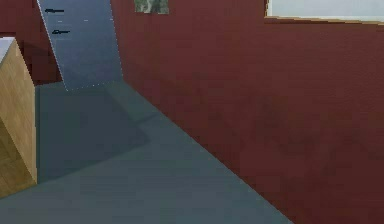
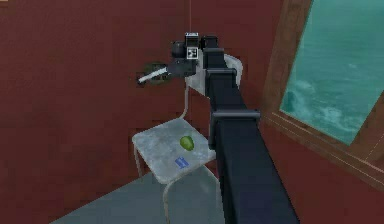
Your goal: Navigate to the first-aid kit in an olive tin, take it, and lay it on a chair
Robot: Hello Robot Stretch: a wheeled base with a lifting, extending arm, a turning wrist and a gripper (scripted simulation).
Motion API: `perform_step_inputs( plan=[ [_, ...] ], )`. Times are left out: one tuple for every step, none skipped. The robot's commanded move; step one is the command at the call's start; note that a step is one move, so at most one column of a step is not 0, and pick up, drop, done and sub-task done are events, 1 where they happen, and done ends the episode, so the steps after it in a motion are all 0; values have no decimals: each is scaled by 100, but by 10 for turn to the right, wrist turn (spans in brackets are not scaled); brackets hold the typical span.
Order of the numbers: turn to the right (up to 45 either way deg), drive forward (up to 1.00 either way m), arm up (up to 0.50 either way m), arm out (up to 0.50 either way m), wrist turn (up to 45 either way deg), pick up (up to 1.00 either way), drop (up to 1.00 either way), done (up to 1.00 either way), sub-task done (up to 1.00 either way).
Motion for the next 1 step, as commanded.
perform_step_inputs(
  plan=[
    [0, 0, 0, 0, -450, 0, 0, 0, 0]
  ],
)
